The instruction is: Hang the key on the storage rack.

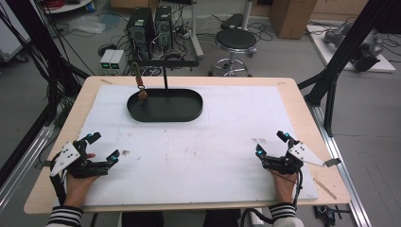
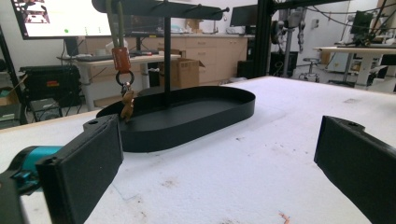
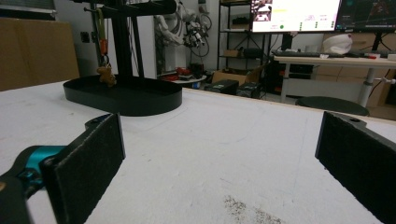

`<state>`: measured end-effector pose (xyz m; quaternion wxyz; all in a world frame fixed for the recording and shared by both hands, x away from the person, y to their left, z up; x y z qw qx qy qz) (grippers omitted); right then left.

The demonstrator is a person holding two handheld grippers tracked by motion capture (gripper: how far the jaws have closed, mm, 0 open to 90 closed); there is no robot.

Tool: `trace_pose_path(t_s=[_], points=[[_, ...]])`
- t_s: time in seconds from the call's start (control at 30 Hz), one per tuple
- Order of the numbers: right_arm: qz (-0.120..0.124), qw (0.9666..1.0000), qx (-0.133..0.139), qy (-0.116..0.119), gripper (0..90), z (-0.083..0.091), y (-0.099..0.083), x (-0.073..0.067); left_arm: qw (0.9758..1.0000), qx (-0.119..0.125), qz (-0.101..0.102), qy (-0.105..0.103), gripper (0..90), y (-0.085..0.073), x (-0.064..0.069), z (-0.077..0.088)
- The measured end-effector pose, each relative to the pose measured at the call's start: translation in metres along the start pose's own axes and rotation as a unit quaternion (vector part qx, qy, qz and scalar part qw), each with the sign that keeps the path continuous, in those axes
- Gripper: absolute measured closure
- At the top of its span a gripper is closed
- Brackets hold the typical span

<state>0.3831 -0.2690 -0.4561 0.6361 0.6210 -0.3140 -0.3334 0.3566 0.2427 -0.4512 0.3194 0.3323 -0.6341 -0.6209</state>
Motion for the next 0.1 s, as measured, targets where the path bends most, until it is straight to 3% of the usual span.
trace_pose_path(t_s=[0.1], points=[[-0.001,1.0,0.0,-0.001,0.4,0.0001,0.0,0.0004,1.0,-0.004,-0.006,0.001,1.7,-0.0007,0.0009,-0.0006]])
Point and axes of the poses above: each handheld gripper's, and its own axes: z roughly backward along the jaws, y roughly out of its top, x roughly to its right, the point moved 10 cm from there along -z, roughly forward along the jaws, and after that the axes turned 3 degrees about y, right-handed, at the moved point
